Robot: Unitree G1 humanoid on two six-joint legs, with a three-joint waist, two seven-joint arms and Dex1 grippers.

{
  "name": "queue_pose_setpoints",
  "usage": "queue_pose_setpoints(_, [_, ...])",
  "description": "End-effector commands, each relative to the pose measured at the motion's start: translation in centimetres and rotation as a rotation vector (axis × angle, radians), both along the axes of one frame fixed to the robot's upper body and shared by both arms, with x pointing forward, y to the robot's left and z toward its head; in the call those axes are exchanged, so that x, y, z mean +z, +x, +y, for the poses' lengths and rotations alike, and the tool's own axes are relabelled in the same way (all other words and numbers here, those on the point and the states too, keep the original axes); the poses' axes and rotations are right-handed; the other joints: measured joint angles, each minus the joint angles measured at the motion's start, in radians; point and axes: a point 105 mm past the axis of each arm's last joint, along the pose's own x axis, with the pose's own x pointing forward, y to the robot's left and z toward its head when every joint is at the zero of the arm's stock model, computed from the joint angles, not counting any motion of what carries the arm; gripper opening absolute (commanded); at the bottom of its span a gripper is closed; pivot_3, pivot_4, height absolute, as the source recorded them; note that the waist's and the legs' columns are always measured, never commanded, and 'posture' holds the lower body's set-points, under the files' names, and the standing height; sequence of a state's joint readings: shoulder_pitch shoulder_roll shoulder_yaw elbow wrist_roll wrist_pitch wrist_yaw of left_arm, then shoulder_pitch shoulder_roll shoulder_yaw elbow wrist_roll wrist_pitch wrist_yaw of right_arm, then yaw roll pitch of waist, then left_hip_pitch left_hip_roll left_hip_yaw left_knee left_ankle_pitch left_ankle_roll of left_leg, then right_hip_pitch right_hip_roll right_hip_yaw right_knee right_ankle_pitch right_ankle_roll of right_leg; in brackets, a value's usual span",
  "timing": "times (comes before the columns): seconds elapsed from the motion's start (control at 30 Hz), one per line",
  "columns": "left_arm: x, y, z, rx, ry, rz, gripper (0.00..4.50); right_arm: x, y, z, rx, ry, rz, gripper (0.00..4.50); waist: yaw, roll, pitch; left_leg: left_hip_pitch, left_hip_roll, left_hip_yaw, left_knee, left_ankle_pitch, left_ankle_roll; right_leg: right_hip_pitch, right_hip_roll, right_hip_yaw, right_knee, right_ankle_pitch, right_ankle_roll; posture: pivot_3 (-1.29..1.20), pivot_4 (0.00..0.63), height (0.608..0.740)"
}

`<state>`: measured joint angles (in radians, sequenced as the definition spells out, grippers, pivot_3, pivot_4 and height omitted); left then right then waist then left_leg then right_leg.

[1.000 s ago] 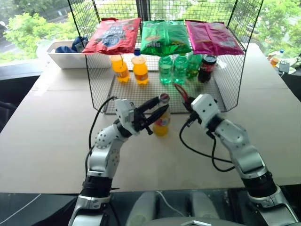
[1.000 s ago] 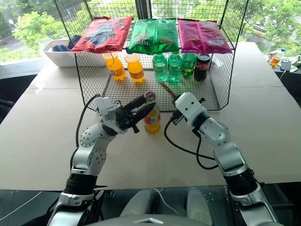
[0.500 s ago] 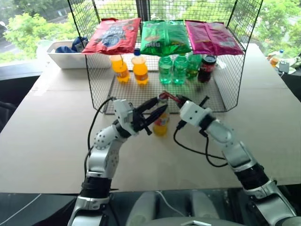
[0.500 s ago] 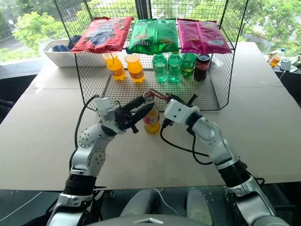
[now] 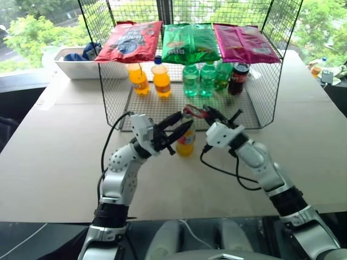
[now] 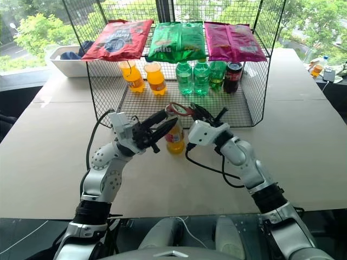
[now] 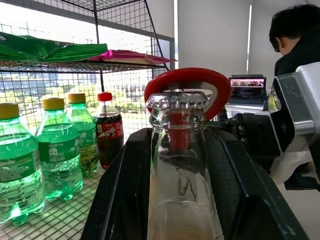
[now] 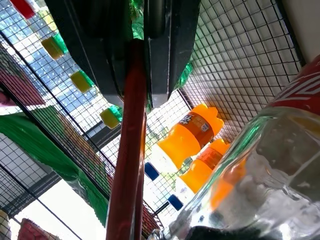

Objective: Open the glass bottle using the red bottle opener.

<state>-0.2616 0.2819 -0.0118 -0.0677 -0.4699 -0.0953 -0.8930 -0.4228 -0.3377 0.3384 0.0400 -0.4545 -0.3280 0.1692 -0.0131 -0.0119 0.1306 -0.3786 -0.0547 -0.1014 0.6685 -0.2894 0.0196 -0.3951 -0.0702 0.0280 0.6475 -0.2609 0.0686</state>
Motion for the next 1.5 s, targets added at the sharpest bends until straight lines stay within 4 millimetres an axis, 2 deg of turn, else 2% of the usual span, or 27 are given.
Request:
queue_pose_setpoints(0.03, [-1.3,0.2,-0.3,-0.001,0.043,0.045,1.6,0.3,-1.2,1.7,0.078,-0.053,-0.042,0.0,-0.001,0.0,0.0,0.0,0.0,0.0,0.0,0.0,0.0,0.0,0.0,0.0,0.0,0.0,0.0,0.0,0.15,0.74])
queue_pose_setpoints(0.23, [-1.3,0.2,-0.3,0.001,0.042,0.049,1.6,0.2,-1.3,2.3,0.097,-0.111,-0.059,0.0,0.001,0.0,0.0,0.0,0.0,0.0,0.0,0.0,0.0,0.0,0.0,0.0,0.0,0.0,0.0,0.0,0.15,0.74])
queue_pose_setpoints(0.33, [-1.4,0.2,-0.4,-0.002,0.041,0.051,1.6,-0.1,-1.2,2.6,0.093,-0.2,-0.133,0.0,0.0,0.0,0.0,0.0,0.0,0.0,0.0,0.0,0.0,0.0,0.0,0.0,0.0,0.0,0.0,0.0,0.15,0.74])
queue_pose_setpoints(0.53, [-1.4,0.2,-0.4,0.0,0.039,0.053,1.6,-1.5,-1.1,3.2,0.086,-0.271,-0.196,0.0,0.001,0.0,-0.001,0.001,0.0,0.0,0.0,0.0,0.0,0.001,0.0,0.0,0.0,0.0,0.0,0.0,0.15,0.74])
queue_pose_setpoints(0.77, [-1.5,0.1,-0.3,0.003,0.039,0.055,1.6,-1.3,-1.0,3.0,0.082,-0.21,-0.172,0.0,0.0,0.0,-0.001,0.004,0.0,0.0,0.0,0.0,-0.001,0.004,0.0,0.0,0.001,0.0,0.0,0.0,0.15,0.74])
queue_pose_setpoints(1.07, [-1.6,0.2,-0.3,0.003,0.04,0.06,1.6,-1.5,-0.7,2.4,0.093,-0.074,-0.033,0.0,0.0,0.0,-0.001,0.004,0.0,0.0,0.0,0.0,-0.001,0.004,0.0,0.0,0.001,0.0,0.0,0.0,0.15,0.74])
queue_pose_setpoints(1.23, [-1.6,0.2,-0.3,0.002,0.041,0.061,1.6,-1.7,-1.0,2.8,0.137,-0.17,-0.097,0.0,0.0,0.001,-0.001,0.004,0.0,0.0,0.0,0.0,-0.001,0.004,0.0,0.0,0.001,0.0,0.0,0.0,0.15,0.74])
queue_pose_setpoints(1.5, [-1.7,0.3,-0.3,0.005,0.042,0.065,1.6,-0.3,0.0,1.5,0.111,-0.201,-0.161,0.0,0.0,0.001,-0.001,0.004,0.0,0.0,-0.001,0.0,-0.001,0.004,0.0,0.0,0.001,0.0,0.0,0.0,0.15,0.74])
